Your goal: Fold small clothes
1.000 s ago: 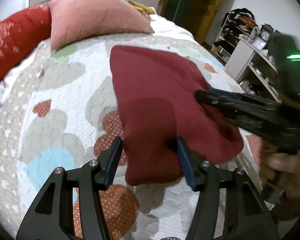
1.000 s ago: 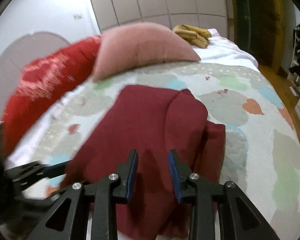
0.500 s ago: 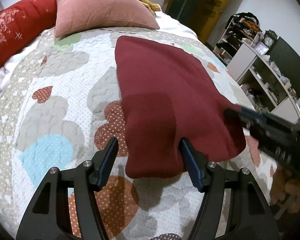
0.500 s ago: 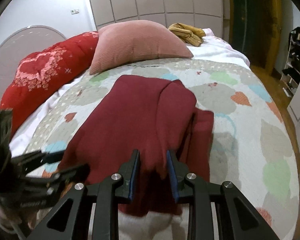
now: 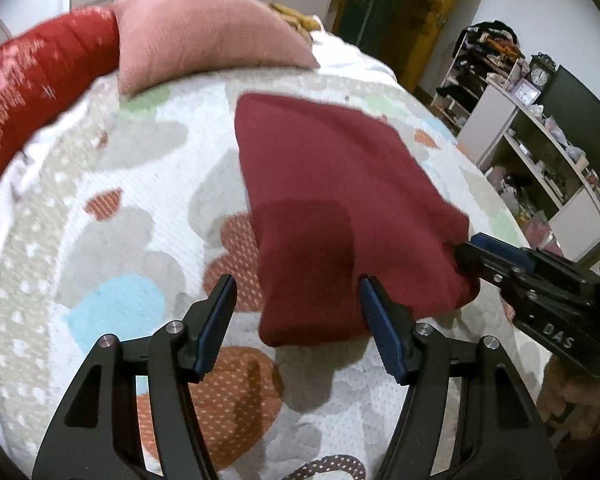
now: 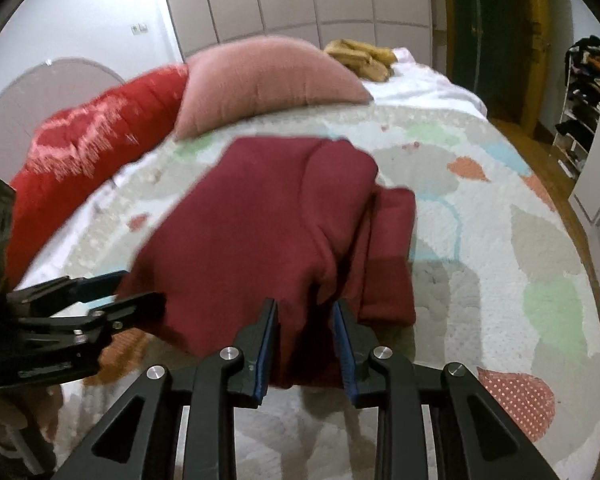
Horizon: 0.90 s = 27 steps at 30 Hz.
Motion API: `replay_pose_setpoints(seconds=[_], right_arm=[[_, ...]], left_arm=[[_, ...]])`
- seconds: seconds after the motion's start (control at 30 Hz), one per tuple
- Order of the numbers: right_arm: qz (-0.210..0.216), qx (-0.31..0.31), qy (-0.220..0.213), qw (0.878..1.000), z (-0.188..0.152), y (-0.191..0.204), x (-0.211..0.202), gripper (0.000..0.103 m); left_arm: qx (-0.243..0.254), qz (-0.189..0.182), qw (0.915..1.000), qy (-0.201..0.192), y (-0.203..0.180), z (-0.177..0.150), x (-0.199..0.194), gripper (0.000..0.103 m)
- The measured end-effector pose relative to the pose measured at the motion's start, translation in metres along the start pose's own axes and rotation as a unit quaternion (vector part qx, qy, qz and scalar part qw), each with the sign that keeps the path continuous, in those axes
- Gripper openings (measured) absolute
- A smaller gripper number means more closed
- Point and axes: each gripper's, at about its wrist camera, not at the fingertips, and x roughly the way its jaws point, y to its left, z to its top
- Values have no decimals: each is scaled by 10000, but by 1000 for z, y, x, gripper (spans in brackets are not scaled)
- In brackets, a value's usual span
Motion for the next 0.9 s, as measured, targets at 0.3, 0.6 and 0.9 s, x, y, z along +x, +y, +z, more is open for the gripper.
replay_pose_setpoints(seconds=[0.3, 0.6, 0.9], right_arm=[[8, 238, -152, 9996, 13, -1, 16, 29], [180, 826, -407, 9956, 12, -46, 17, 65], [1298, 1993, -70, 9713, 29, -100, 73, 85]], left_arm=[[-383, -460, 9982, 99, 7, 17, 22, 65], [-461, -844, 9951, 226, 21, 32, 33, 72], [-692, -1320, 9875, 515, 39, 49, 65, 82]])
